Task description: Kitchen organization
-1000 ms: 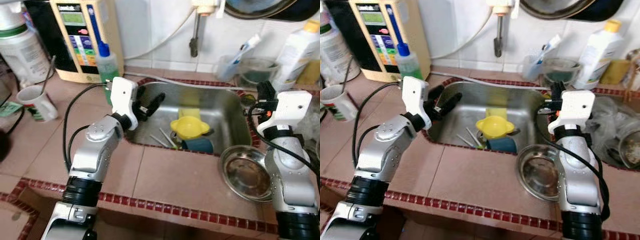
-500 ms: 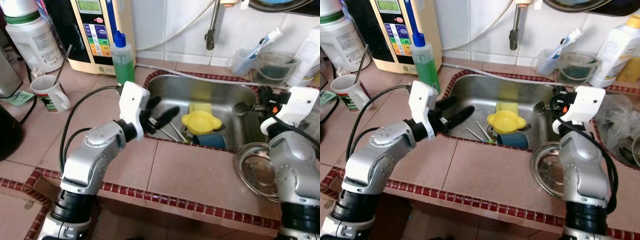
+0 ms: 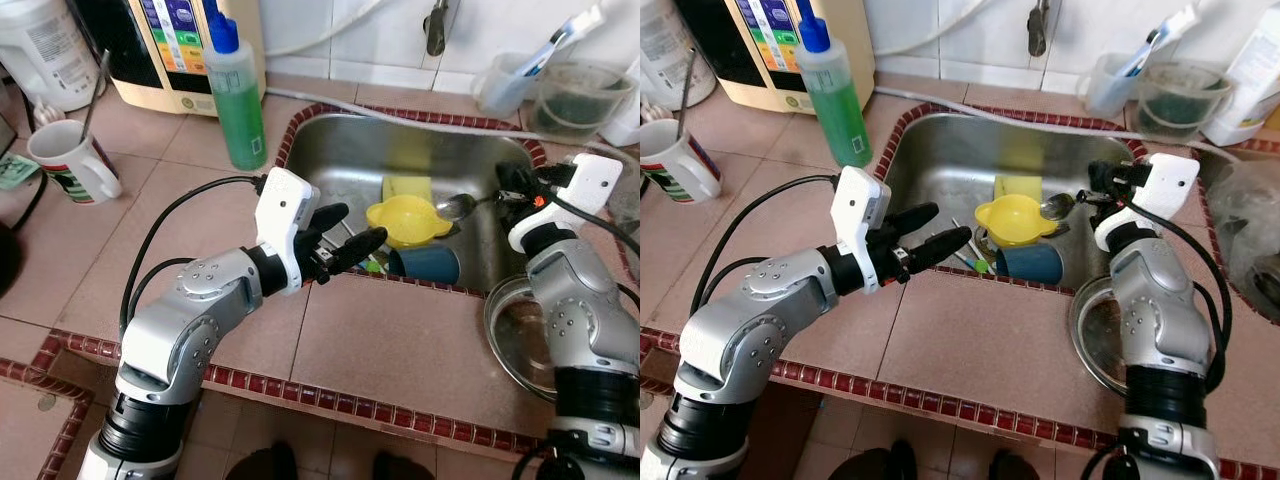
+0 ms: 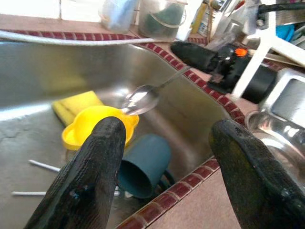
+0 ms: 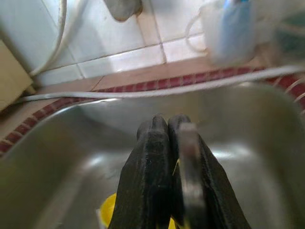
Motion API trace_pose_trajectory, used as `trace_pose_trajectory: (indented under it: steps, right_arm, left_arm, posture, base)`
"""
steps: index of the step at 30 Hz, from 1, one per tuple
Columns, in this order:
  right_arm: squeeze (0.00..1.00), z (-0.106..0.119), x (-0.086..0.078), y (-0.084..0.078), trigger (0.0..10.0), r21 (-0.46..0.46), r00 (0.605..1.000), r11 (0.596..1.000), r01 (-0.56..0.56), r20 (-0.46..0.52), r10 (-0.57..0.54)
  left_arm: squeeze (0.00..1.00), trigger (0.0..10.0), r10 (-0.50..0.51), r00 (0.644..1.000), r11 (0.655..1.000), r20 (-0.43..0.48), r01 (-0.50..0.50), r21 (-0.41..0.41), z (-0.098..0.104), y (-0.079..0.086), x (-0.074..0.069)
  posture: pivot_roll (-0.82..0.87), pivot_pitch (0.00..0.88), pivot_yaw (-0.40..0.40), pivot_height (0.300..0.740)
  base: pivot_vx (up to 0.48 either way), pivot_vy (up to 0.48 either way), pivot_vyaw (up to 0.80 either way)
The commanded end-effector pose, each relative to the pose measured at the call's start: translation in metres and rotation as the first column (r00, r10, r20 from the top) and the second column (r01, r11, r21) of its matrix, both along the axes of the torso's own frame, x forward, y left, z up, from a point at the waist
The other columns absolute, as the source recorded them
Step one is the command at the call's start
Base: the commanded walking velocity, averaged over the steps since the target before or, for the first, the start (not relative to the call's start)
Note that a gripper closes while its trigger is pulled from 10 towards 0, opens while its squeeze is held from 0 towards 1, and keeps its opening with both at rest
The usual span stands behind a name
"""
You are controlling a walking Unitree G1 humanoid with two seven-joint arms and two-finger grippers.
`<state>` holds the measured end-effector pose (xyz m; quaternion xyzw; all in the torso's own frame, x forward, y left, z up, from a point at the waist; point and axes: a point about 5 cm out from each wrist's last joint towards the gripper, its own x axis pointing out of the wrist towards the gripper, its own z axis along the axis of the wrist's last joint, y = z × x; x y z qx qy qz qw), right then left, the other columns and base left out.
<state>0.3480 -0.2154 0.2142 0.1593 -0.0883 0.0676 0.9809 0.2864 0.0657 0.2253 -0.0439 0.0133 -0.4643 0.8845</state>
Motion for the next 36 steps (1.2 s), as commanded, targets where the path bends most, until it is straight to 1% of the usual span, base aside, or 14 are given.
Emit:
trace_pose_trajectory:
  steps: [1, 2, 9, 10, 20, 21, 22, 23, 36]
  right_arm:
    - [0.0, 0.002, 0.001, 0.003, 10.0, 0.056, 0.999, 0.998, -0.04, 0.003, 0.04]
    - [0.0, 0.001, 0.003, 0.008, 10.0, 0.109, 0.997, 0.991, -0.079, -0.002, 0.08]
    - [0.0, 0.0, 0.006, 0.017, 10.0, 0.166, 0.99, 0.976, -0.14, -0.003, 0.142]
    - [0.0, 0.0, 0.006, 0.019, 10.0, 0.193, 0.988, 0.969, -0.152, -0.002, 0.155]
    - [0.0, 0.001, 0.008, 0.02, 10.0, 0.263, 0.984, 0.95, -0.17, -0.006, 0.178]
    - [0.02, 0.001, 0.009, 0.02, 10.0, 0.27, 0.983, 0.947, -0.173, -0.006, 0.181]
    - [0.56, 0.001, 0.009, 0.02, 10.0, 0.277, 0.983, 0.944, -0.176, -0.006, 0.185]
    - [1.0, 0.001, 0.009, 0.02, 10.0, 0.281, 0.982, 0.943, -0.177, -0.005, 0.186]
    - [1.0, 0.007, 0.01, 0.02, 10.0, 0.304, 0.98, 0.933, -0.195, 0.022, 0.198]
  left_arm:
    - [0.0, 10.0, -0.035, 0.999, 0.999, 0.027, 0.035, 0.001, 0.008, -0.005, -0.006]
    - [0.0, 10.0, -0.044, 0.999, 0.999, 0.021, 0.044, 0.001, 0.011, -0.007, -0.008]
    - [0.0, 10.0, -0.049, 0.999, 0.999, 0.02, 0.049, 0.002, 0.013, -0.008, -0.009]
    - [0.0, 10.0, -0.049, 0.999, 0.999, 0.02, 0.049, 0.003, 0.014, -0.007, -0.009]
    - [0.0, 10.0, -0.049, 0.999, 0.999, 0.017, 0.049, 0.001, 0.016, -0.007, -0.009]
    - [0.0, 10.0, -0.049, 0.999, 0.999, 0.017, 0.049, 0.002, 0.016, -0.007, -0.009]
    - [0.0, 10.0, -0.049, 0.999, 0.999, 0.016, 0.049, 0.002, 0.016, -0.007, -0.009]
    - [0.0, 10.0, -0.049, 0.999, 0.999, 0.017, 0.049, 0.002, 0.016, -0.007, -0.009]
    - [0.0, 10.0, -0.043, 0.999, 0.999, 0.019, 0.043, 0.002, 0.017, -0.007, -0.007]
  posture:
    - [-0.06, 0.299, 0.038, 0.74]
    - [-0.06, 0.299, 0.039, 0.74]
    - [-0.05, 0.303, 0.04, 0.74]
    - [-0.05, 0.303, 0.04, 0.74]
    - [-0.05, 0.296, 0.041, 0.74]
    - [-0.05, 0.298, 0.042, 0.74]
    - [-0.05, 0.298, 0.042, 0.74]
    - [-0.05, 0.296, 0.041, 0.74]
    - [-0.04, 0.289, 0.038, 0.74]
  base:
    - [0.0, 0.0, 0.0]
    - [0.0, 0.0, 0.0]
    - [0.0, 0.0, 0.0]
    - [0.0, 0.0, 0.0]
    - [0.0, 0.0, 0.0]
    - [0.0, 0.0, 0.0]
    - [0.0, 0.0, 0.0]
    - [0.0, 0.0, 0.0]
    - [0.0, 0.0, 0.0]
